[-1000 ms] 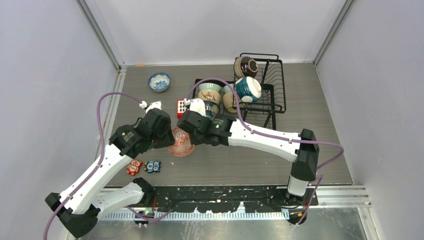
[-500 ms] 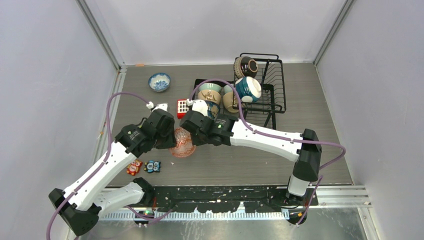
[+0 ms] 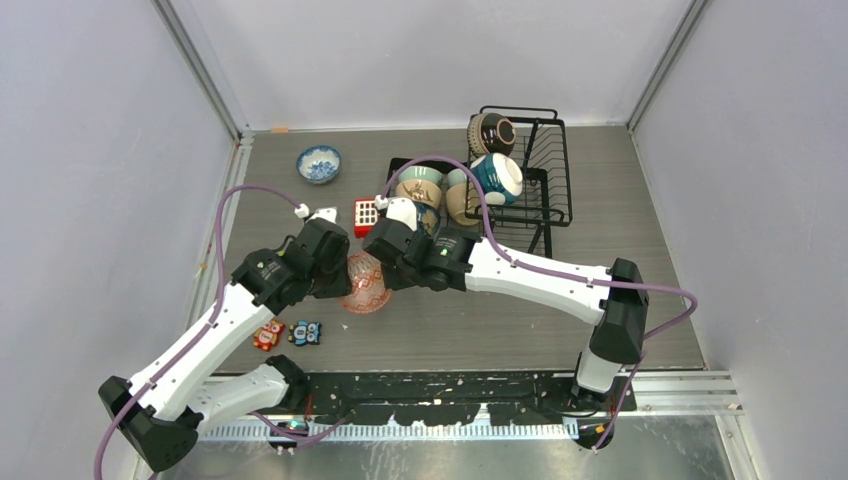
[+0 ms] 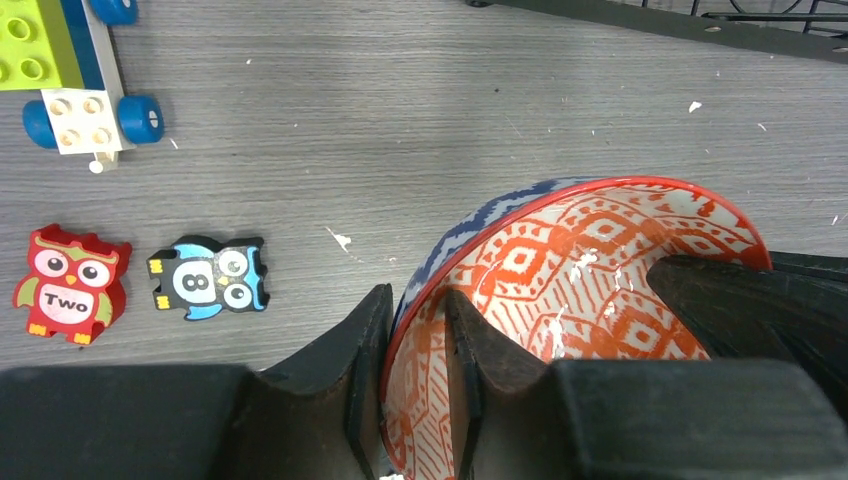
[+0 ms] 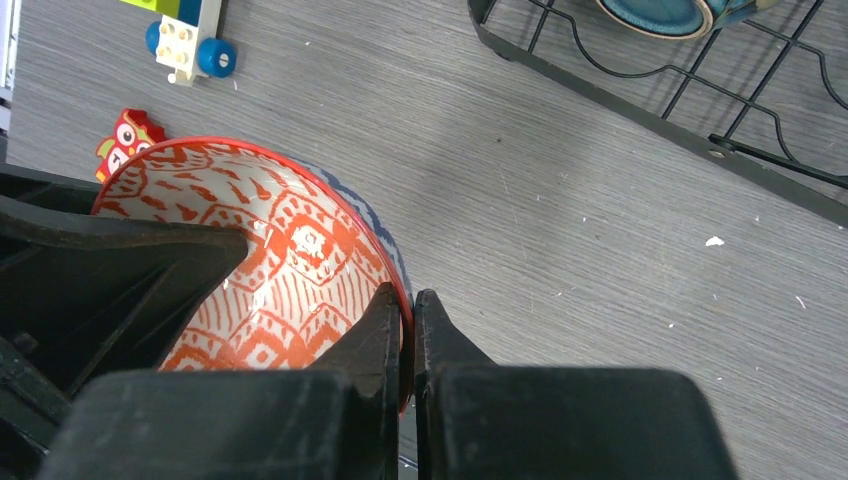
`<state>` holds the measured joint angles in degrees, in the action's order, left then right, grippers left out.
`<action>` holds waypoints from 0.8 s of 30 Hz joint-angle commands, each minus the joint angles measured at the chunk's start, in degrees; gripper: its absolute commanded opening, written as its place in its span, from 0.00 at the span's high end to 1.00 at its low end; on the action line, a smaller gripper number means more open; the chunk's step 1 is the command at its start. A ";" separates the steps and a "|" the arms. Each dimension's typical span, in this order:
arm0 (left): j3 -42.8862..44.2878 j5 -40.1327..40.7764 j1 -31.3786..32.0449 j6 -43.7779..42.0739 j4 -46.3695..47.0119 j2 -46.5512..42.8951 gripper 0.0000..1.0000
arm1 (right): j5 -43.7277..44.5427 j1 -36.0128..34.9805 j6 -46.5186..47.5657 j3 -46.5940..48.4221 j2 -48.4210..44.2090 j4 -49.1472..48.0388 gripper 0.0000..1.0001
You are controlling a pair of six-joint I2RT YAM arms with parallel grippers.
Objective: Unload the bowls from the dish rack
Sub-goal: Place the bowl at the center of the board.
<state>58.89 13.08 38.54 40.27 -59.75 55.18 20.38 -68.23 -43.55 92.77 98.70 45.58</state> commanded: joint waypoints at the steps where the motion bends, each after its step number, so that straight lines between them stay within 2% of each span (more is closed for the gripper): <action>1: 0.99 1.50 0.06 -0.63 1.38 -0.36 0.72 | 0.74 -0.20 -0.83 0.48 -3.78 -4.11 0.99; 9: 2.09 1.93 0.04 -1.15 0.86 -1.27 0.66 | 1.12 -0.23 -0.66 0.55 -3.81 -3.93 0.99; 24: 3.75 1.13 -0.29 -1.41 0.42 -2.76 0.66 | 2.12 -0.18 -0.40 -0.13 -4.42 -3.83 0.99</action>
<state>59.86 14.33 38.57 39.92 -60.01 53.71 20.82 -68.25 -43.48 92.31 98.59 44.97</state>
